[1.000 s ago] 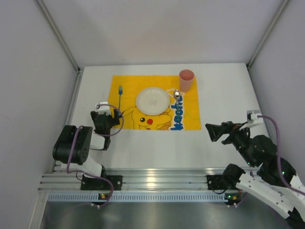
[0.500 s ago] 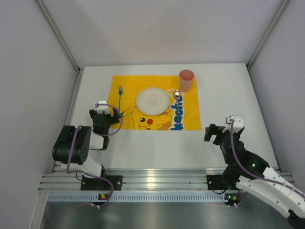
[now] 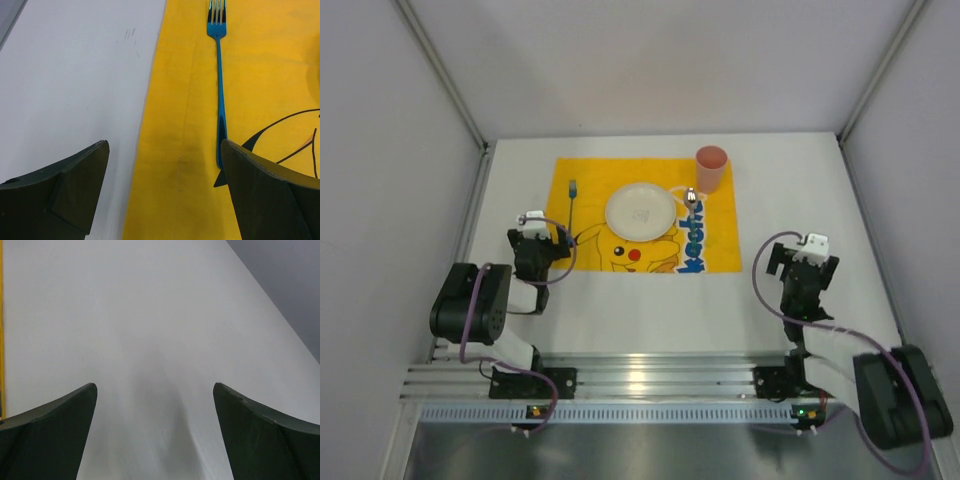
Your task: Set the dinner table for one person
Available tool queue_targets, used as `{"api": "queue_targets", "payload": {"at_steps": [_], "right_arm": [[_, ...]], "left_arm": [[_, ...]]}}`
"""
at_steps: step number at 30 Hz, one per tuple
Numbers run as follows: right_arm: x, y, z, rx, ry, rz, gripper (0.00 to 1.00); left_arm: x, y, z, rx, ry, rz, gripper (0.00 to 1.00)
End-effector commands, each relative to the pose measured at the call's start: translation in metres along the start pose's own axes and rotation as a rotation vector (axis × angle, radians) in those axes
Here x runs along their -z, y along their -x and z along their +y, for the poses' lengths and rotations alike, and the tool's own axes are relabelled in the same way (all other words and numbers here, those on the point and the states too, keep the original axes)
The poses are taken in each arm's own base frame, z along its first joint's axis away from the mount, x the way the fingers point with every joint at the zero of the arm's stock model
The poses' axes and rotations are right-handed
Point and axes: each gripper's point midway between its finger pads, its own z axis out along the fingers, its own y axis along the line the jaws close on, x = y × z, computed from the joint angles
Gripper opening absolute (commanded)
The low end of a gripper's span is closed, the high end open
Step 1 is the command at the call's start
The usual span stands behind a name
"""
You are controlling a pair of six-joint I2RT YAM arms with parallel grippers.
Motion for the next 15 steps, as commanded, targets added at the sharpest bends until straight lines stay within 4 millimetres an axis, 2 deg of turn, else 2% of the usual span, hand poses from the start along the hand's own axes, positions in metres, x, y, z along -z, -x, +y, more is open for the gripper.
{"api": "queue_targets", "payload": {"at_steps": [1,2,3,4,5,6,7,9,15], "right_arm": [[-0.025,0.075,0.021,-0.179,0.118,-0.291,1.0],[-0.033,0.09,0.034,-0.14,0.178,-0.323,1.0],[-0.043,0.082,0.035,-0.052,0.195,-0.302,1.0],[-0.049,0.079,0.038,-0.042,0.224,-0.296,1.0],[-0.051,0.068,0.049,-0.052,0.304,-0.267,1.0],[-0.06,0.065,0.038,-0.065,0.301,-0.287,1.0],[-0.063,0.059,0.039,-0.087,0.309,-0.243,1.0],[-0.071,0.064,0.033,-0.124,0.29,-0.243,1.0],[-0.067,0.066,0.039,-0.101,0.327,-0.256,1.0]], "left_arm": [[-0.007,0.03,-0.002,0.019,-0.011,-0.104,0.99],[-0.007,0.03,-0.002,0.019,-0.012,-0.103,0.99],[-0.007,0.03,-0.002,0.019,-0.011,-0.103,0.99],[-0.007,0.03,-0.002,0.019,-0.012,-0.104,0.99],[-0.007,0.03,-0.002,0.019,-0.011,-0.104,0.99],[-0.007,0.03,-0.002,0.019,-0.011,-0.103,0.99],[-0.007,0.03,-0.002,0.021,-0.011,-0.103,0.99],[-0.007,0.03,-0.002,0.019,-0.012,-0.103,0.99],[-0.007,0.03,-0.002,0.019,-0.012,-0.103,0.99]]}}
